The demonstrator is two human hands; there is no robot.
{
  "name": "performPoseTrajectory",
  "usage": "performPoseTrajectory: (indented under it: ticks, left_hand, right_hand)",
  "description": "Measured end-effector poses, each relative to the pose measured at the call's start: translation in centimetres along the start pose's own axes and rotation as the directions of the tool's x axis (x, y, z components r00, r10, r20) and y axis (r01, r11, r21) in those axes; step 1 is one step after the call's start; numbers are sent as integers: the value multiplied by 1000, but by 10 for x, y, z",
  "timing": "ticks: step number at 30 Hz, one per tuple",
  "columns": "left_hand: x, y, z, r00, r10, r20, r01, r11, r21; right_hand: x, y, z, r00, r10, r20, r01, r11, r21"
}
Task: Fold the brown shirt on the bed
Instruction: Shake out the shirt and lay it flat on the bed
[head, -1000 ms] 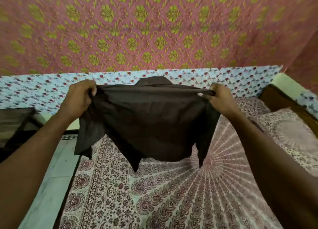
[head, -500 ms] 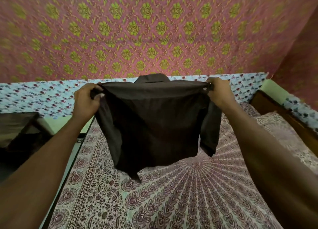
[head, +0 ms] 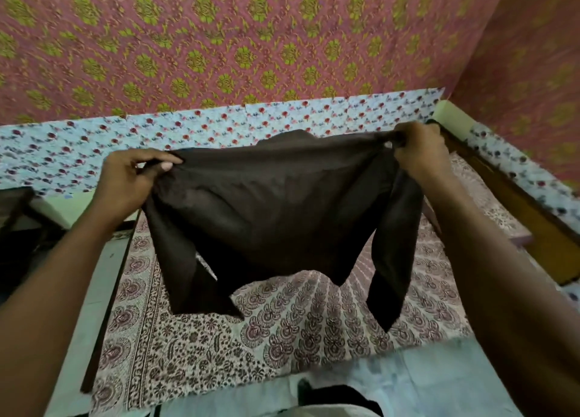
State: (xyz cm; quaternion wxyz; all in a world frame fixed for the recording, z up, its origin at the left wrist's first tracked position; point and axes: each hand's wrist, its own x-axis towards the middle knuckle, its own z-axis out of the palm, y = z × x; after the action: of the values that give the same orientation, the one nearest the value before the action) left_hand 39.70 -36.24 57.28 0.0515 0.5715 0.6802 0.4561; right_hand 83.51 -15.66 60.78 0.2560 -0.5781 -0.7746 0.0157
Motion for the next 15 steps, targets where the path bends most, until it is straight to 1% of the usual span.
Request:
performPoseTrajectory:
  ticks: [2, 4, 7, 11, 15]
  left_hand:
    - [3, 9, -4, 999, 31, -11, -31, 1000, -2]
    - [12, 18, -8, 997, 75, -27, -75, 997, 9]
    - [26, 21, -5, 995, 96, -3, -95, 990, 105]
    - [40, 4, 15, 997, 31, 74, -45, 981, 187]
    - [45, -23, 54, 987, -58, 151, 17, 966, 259]
  right_hand:
    - [4, 5, -6, 1000, 4, -6, -5, 998, -58]
    - [9, 7, -13, 1000, -4, 3, 4, 997, -79]
    - [17, 9, -14, 999, -41, 13, 42, 992, -118]
    - [26, 18, 8, 998, -25, 57, 33, 989, -147]
    - [39, 42, 58, 989, -15, 145, 42, 982, -185]
